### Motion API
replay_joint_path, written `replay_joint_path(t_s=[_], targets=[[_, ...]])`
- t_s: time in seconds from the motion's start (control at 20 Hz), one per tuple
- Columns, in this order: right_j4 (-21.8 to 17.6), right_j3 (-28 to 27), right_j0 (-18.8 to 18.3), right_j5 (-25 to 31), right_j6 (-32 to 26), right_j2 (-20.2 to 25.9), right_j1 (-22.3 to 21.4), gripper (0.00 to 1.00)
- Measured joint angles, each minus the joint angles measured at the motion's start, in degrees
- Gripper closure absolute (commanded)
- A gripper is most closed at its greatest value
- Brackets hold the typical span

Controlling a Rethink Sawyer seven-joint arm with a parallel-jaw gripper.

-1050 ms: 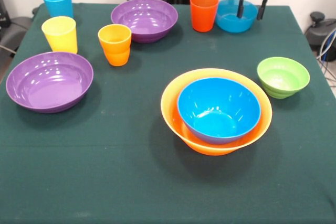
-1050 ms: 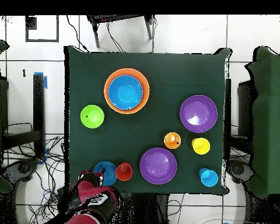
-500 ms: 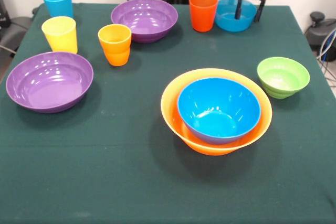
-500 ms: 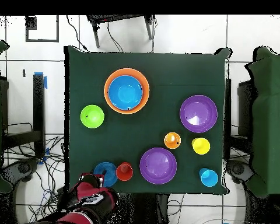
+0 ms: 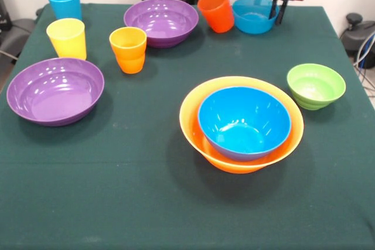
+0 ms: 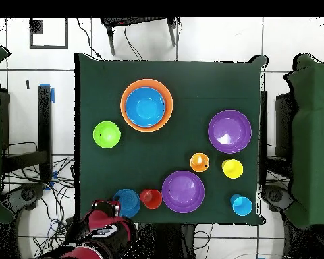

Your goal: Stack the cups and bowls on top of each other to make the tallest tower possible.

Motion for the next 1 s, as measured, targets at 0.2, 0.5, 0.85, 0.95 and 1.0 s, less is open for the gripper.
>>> replay_joint_path(t_s=[0.2,0.5,0.85,0.95,1.0], targets=[[-0.37,-0.02,-0.72,-0.02,0.0,0.02,-0.02,1.0],[-0.55,-0.02,-1.95,-0.01,0.0,0.16,-0.29,1.0],[-0.56,0.0,-1.92,-0.01,0.0,0.14,-0.75,1.0],[-0.56,0.07,-1.9,0.29,0.0,0.14,-1.56,1.0],[-0.56,0.11,-1.86,0.9,0.0,0.16,-2.46,1.0]])
